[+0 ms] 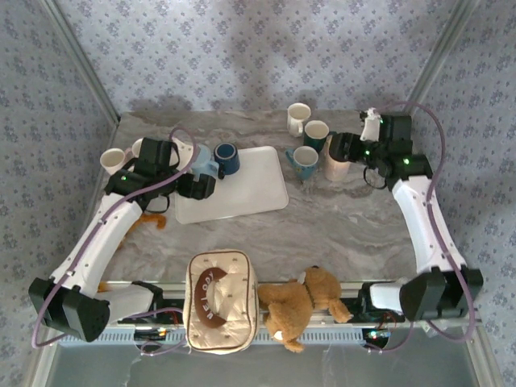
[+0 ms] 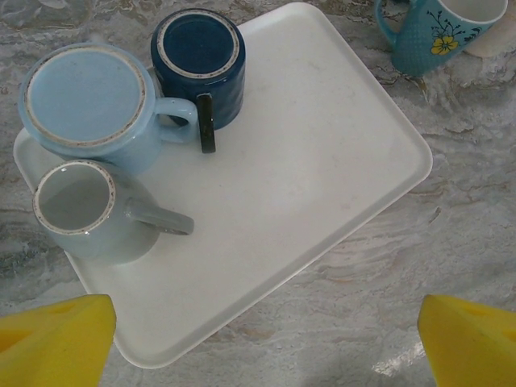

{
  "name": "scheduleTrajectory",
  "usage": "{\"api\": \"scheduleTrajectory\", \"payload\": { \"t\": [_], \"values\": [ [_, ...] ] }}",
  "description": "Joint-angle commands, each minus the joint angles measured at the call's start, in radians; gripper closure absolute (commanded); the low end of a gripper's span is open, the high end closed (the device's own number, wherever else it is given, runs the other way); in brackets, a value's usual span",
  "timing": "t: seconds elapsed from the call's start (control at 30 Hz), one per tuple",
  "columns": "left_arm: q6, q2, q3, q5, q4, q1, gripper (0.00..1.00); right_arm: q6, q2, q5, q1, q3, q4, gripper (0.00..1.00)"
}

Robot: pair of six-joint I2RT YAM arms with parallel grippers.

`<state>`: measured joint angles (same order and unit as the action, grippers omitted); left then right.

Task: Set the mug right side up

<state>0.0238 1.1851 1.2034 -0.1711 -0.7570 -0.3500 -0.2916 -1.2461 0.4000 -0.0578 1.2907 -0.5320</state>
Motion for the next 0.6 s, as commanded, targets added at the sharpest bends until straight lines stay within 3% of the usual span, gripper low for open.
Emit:
{"api": "scheduleTrajectory", "payload": {
  "t": [0.0, 0.37, 0.57],
  "values": [
    [0.016, 0.022, 0.045, -0.013, -0.012, -0.004, 0.05, -0.016, 0.079, 0.074, 0.013, -0.063, 0.144, 0.39],
    [0.03, 0.036, 0.035, 0.005, -0.009, -0.006, 0.04, -0.086, 0.191, 0.131, 0.03, -0.182, 0.108, 0.38],
    [0.093, 0.117, 0.061, 0.041, -0.023, -0.005, 0.03, -0.184, 0.188, 0.193, 0.03, -0.209, 0.099, 0.38]
  ]
}}
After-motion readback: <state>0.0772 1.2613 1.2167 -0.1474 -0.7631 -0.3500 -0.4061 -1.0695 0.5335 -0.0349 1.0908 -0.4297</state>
